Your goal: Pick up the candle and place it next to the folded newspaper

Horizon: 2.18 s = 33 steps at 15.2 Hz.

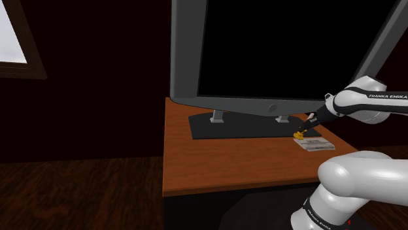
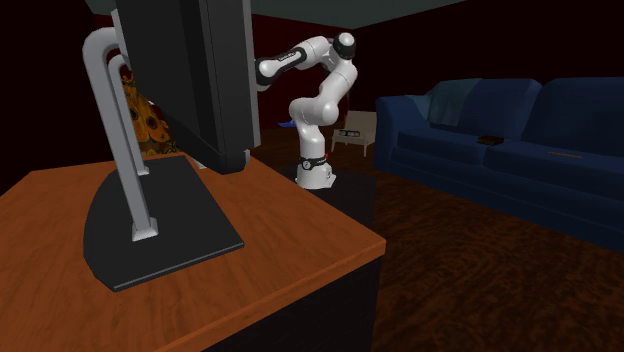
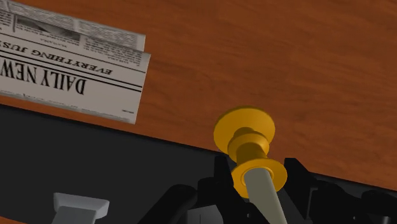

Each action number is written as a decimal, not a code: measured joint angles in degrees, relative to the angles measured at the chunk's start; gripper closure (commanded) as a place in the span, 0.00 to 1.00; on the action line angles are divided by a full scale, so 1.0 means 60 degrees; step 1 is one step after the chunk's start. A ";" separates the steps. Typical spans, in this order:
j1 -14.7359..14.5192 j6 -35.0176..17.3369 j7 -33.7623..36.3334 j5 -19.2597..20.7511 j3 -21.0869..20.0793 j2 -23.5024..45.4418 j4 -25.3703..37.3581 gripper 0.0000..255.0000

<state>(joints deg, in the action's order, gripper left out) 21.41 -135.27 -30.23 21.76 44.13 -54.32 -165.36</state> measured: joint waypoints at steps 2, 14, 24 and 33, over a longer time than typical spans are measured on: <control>-0.0006 -0.0351 -0.0051 0.0099 0.0176 0.0186 -0.0176 1.00; -0.0362 -0.2558 -0.0540 0.0563 0.1482 0.1679 -0.0904 1.00; -0.0607 -0.3222 -0.0722 0.0618 0.1930 0.2194 -0.1026 0.00; 0.0070 -0.2093 -0.0684 0.0641 0.1360 0.1205 -0.0962 0.00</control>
<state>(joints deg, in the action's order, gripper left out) 21.84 -147.83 -34.33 25.60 52.29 -47.09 -171.12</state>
